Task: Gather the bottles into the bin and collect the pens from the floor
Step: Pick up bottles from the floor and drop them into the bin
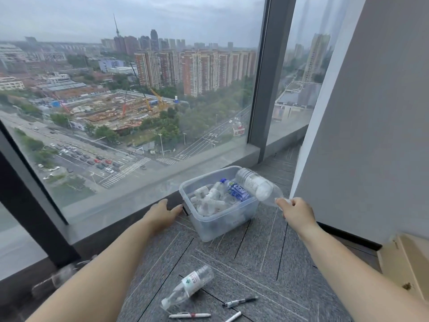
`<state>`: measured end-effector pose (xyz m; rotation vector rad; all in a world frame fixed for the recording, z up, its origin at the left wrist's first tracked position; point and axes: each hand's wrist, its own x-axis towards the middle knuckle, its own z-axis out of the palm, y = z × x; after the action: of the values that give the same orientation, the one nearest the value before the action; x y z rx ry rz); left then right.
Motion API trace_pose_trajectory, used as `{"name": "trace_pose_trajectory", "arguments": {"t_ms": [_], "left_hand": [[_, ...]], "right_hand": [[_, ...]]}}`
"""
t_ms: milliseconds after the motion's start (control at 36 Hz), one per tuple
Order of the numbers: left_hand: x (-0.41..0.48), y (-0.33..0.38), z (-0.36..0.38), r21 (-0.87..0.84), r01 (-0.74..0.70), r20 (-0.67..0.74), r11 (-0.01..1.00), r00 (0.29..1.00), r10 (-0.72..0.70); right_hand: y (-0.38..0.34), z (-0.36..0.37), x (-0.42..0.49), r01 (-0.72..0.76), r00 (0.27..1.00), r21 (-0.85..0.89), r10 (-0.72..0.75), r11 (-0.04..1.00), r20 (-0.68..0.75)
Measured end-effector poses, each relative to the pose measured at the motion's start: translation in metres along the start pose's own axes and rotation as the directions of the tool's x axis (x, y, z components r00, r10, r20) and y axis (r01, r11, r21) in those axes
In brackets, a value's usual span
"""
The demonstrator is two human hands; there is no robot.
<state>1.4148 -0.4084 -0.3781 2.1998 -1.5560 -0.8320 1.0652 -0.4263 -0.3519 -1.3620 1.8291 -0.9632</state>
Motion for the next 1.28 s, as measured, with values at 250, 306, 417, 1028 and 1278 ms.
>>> {"name": "trace_pose_trajectory", "arguments": {"t_ms": [250,306,417,1028,1278], "left_hand": [[-0.016,-0.016,-0.017,-0.062,-0.023,-0.077,0.998,0.997,0.018],[-0.014,-0.017,-0.019,-0.065,-0.034,-0.096,0.997,0.995,0.028],[-0.005,-0.012,-0.021,-0.07,-0.05,-0.136,0.996,0.99,0.04],[-0.041,-0.077,0.075,-0.011,0.131,0.058,0.991,0.99,-0.13],[-0.049,-0.09,0.08,-0.005,0.163,0.054,0.987,0.985,-0.163]], "right_hand": [[-0.014,0.016,-0.014,0.01,0.999,0.125,-0.016,0.992,0.042],[-0.023,0.021,-0.008,0.022,0.999,0.13,-0.026,0.991,0.028],[-0.059,0.029,0.022,0.039,0.996,0.085,-0.046,0.996,0.083],[0.025,0.057,0.011,-0.047,0.912,-0.203,0.125,0.978,0.391],[0.018,0.076,-0.004,0.057,0.877,-0.296,0.094,0.953,0.471]]}}
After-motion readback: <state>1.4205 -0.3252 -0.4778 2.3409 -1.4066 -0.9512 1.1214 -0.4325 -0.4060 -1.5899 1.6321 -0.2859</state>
